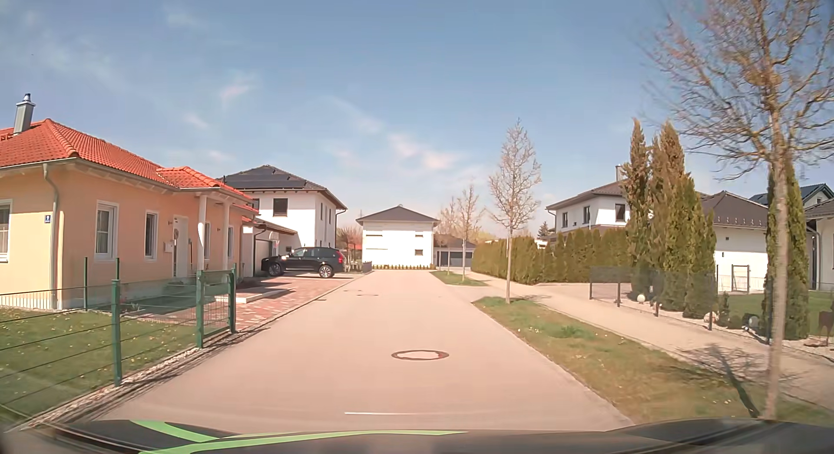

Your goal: Follow the waypoints while adhering to traffic rules and regulations

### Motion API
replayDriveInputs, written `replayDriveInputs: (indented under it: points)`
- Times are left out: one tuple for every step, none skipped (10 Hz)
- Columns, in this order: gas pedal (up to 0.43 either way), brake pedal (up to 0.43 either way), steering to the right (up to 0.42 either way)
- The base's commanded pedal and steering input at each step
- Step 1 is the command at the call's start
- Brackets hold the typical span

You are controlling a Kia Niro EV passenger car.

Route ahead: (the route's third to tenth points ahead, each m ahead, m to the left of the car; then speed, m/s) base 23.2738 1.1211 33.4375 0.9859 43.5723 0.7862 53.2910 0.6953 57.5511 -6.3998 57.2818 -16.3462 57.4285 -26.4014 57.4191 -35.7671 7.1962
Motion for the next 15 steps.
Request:
replayDriveInputs:
  points:
    - [0.079,0.000,-0.004]
    - [0.079,0.000,-0.004]
    - [0.079,0.000,-0.004]
    - [0.087,0.000,-0.004]
    - [0.087,0.000,-0.004]
    - [0.087,0.000,-0.003]
    - [0.087,0.000,-0.002]
    - [0.087,0.000,-0.001]
    - [0.087,0.000,0.000]
    - [0.087,0.000,0.000]
    - [0.087,0.000,0.000]
    - [0.087,0.000,0.000]
    - [0.087,0.000,0.000]
    - [0.087,0.000,0.000]
    - [0.087,0.000,0.000]
